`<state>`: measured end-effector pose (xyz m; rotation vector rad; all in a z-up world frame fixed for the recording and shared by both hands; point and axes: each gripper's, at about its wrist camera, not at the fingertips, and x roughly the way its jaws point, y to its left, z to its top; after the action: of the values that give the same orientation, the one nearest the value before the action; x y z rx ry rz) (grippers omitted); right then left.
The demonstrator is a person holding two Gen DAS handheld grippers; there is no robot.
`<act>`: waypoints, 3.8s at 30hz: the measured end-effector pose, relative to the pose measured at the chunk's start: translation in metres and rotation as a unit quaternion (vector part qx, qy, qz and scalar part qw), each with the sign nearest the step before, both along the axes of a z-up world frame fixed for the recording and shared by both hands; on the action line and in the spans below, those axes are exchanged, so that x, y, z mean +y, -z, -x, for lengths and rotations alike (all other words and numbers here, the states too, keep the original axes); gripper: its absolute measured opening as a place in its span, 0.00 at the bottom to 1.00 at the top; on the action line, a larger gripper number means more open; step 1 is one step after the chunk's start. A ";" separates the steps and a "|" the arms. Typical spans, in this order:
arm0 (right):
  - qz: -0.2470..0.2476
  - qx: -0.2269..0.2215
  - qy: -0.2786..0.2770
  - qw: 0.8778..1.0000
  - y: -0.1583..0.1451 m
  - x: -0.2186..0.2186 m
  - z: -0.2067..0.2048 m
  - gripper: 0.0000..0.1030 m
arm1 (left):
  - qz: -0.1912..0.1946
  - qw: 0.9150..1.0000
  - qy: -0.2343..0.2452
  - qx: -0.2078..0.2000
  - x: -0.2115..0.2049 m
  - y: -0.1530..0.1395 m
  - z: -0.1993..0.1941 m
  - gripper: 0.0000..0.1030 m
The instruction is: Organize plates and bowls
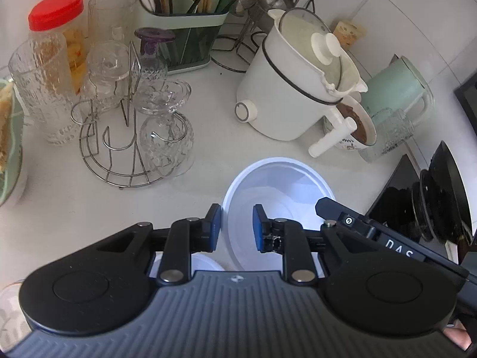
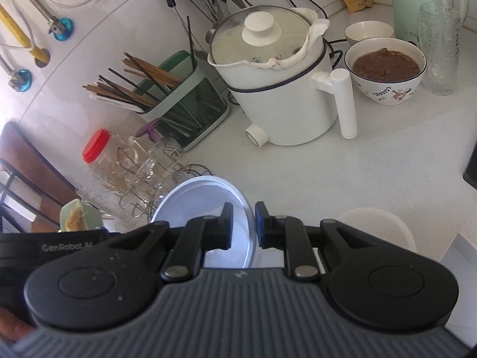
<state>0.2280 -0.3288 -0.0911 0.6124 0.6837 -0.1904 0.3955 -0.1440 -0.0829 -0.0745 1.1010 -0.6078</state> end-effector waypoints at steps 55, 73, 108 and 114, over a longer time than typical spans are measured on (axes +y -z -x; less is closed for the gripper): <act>0.024 0.111 -0.187 0.976 0.038 0.071 -0.011 0.20 | 0.004 0.991 -0.116 0.067 0.102 0.047 0.044 0.31; 0.078 0.012 -0.137 0.987 -0.022 0.074 0.026 0.49 | 0.004 0.996 -0.088 -0.012 0.103 -0.013 0.067 0.41; 0.168 -0.066 -0.056 0.982 -0.049 -0.008 0.084 0.49 | -0.002 0.995 -0.051 -0.080 -0.007 -0.038 0.100 0.45; 0.179 -0.057 -0.025 0.982 -0.032 -0.024 0.093 0.49 | -0.013 0.997 -0.029 -0.066 -0.034 -0.026 0.093 0.45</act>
<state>0.1353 -0.3530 -0.0589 0.2583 0.5359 -0.2236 0.3025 -0.1781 -0.0570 -0.0430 0.9754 -0.5387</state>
